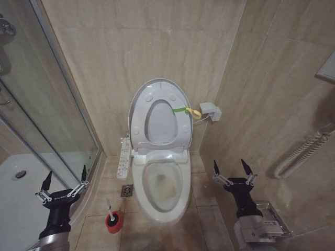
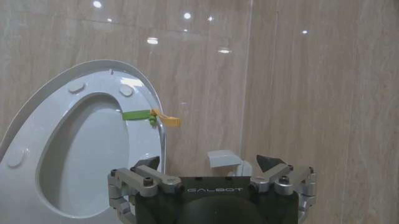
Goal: Open the toilet lid, clean the toilet bowl with a toilet brush, close the toilet lid, and flush.
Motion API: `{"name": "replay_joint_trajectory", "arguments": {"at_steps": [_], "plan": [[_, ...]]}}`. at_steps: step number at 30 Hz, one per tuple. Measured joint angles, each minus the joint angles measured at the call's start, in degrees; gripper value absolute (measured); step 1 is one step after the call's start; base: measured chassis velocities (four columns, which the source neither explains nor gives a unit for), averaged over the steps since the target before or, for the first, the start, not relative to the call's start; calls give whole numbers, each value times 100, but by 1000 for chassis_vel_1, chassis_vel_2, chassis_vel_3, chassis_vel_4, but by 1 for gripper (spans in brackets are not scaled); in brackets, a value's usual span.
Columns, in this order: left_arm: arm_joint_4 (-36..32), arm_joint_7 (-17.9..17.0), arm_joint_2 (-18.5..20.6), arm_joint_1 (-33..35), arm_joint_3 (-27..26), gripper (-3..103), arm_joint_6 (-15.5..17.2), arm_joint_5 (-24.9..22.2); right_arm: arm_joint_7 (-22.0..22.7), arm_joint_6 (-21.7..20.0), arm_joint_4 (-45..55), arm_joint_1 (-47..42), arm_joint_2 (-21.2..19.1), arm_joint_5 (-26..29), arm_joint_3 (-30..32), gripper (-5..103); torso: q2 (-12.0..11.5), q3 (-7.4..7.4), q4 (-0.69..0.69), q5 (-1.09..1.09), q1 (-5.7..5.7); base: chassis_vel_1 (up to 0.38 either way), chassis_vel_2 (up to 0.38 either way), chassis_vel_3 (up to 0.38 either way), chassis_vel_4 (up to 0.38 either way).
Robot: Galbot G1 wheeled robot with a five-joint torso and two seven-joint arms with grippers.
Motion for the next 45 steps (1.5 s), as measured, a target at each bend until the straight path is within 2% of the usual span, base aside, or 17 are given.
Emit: {"name": "replay_joint_trajectory", "arguments": {"at_steps": [37,39,40,41,44,45], "plan": [[0,0,0,0,0,100,1,0,0,0,0,0,0,0,0,100,0,0,0,0,0,0,0,0,0],[5,57,-42,20,0,100,102,4,0,0,0,0,0,0,0,100,0,0,-1,1,0,0,0,0,0],[32,158,-122,61,1,100,289,18,0,0,0,0,0,0,0,100,0,0,-1,0,0,0,0,0,0],[32,158,-122,61,1,100,289,18,0,0,0,0,0,0,0,100,0,0,-1,0,0,0,0,0,0],[125,482,-371,187,11,100,868,69,0,0,0,0,0,0,0,100,0,0,-1,0,0,0,0,0,0],[125,482,-371,187,11,100,868,69,0,0,0,0,0,0,0,100,0,0,-1,0,0,0,0,0,0]]}}
